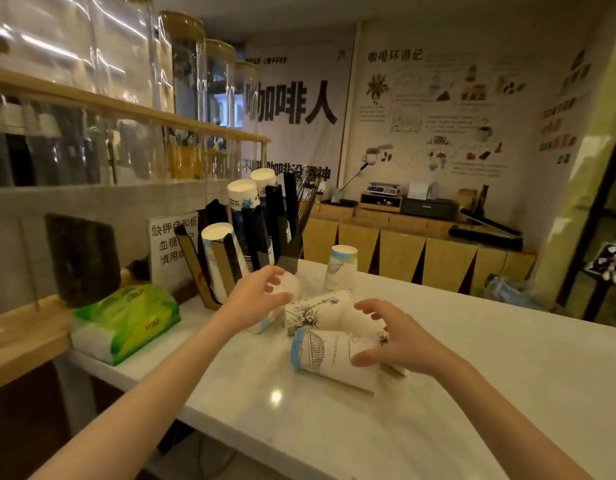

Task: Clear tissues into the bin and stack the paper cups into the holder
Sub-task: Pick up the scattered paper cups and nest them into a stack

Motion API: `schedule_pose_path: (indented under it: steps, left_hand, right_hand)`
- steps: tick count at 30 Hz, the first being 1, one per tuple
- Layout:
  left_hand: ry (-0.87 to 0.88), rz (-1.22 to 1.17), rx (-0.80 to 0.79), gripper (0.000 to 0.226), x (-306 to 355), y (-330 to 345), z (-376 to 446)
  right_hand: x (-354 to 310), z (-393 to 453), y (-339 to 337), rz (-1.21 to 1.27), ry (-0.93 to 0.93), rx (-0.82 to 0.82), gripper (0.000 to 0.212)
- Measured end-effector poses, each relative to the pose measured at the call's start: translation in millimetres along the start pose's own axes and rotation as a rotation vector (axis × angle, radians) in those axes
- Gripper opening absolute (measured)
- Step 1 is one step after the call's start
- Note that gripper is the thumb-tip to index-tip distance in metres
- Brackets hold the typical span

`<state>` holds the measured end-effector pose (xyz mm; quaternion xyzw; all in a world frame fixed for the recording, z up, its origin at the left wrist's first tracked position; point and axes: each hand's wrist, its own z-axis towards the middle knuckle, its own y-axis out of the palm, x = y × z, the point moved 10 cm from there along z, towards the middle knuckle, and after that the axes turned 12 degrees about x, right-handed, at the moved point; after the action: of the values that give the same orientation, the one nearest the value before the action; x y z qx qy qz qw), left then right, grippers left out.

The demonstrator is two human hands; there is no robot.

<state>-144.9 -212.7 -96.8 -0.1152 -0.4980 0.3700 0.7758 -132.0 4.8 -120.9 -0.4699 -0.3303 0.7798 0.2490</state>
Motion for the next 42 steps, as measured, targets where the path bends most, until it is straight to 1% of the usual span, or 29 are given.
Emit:
schedule_pose_path:
  steps: [5,7,10,13,17,21,26,30,33,36,37,39,42]
  left_hand:
    - [-0.003,0.165,0.123,0.053,-37.6,13.3,9.6]
    - [0.003,0.258,0.142,0.057,-54.7,24.0,5.9]
    - [-0.012,0.375,0.215,0.062,-75.0,30.6,2.6]
    - [0.021,0.45,0.274,0.06,-77.1,32.8,5.2]
    - [0.058,0.58,0.281,0.058,-75.1,38.9,3.2]
    - [0.03,0.599,0.309,0.056,-72.8,36.5,-1.3]
    - [-0.037,0.508,0.386,0.072,-78.2,20.2,-16.8]
    - [-0.146,0.393,0.383,0.08,-95.5,8.7,-27.2]
    - [-0.199,0.223,0.424,0.09,-100.9,0.2,-35.2]
    - [-0.202,-0.02,0.458,0.091,-88.8,2.2,-43.8]
    - [-0.21,-0.106,0.44,0.09,-83.4,7.4,-45.8]
    - [-0.252,-0.239,0.355,0.09,-74.4,24.7,-50.7]
    - [-0.229,-0.315,0.204,0.086,-56.1,52.9,-57.0]
  right_hand:
    - [16.3,2.4,17.0,0.014,0.023,-0.077,0.106]
    - [21.5,3.2,24.0,-0.019,0.019,-0.103,0.11]
    - [23.7,5.9,32.4,-0.055,0.002,-0.138,0.109]
    - [18.3,12.0,36.5,-0.081,-0.028,-0.184,0.103]
    - [7.2,23.1,35.7,-0.099,-0.031,-0.208,0.097]
    - [-6.8,35.9,24.7,-0.007,-0.022,-0.182,0.099]
    - [-14.5,48.3,4.1,0.09,-0.026,-0.123,0.099]
    - [-17.3,55.2,-2.2,0.142,-0.066,-0.042,0.094]
    - [-16.9,58.9,-4.6,0.138,-0.097,0.011,0.091]
    - [-15.7,63.9,-25.9,0.222,-0.096,0.14,0.085]
    - [-15.1,64.4,-38.2,0.268,-0.089,0.204,0.08]
    - [-11.4,63.3,-64.9,0.348,-0.07,0.337,0.068]
    - [1.0,56.2,-103.4,0.408,-0.028,0.548,0.059]
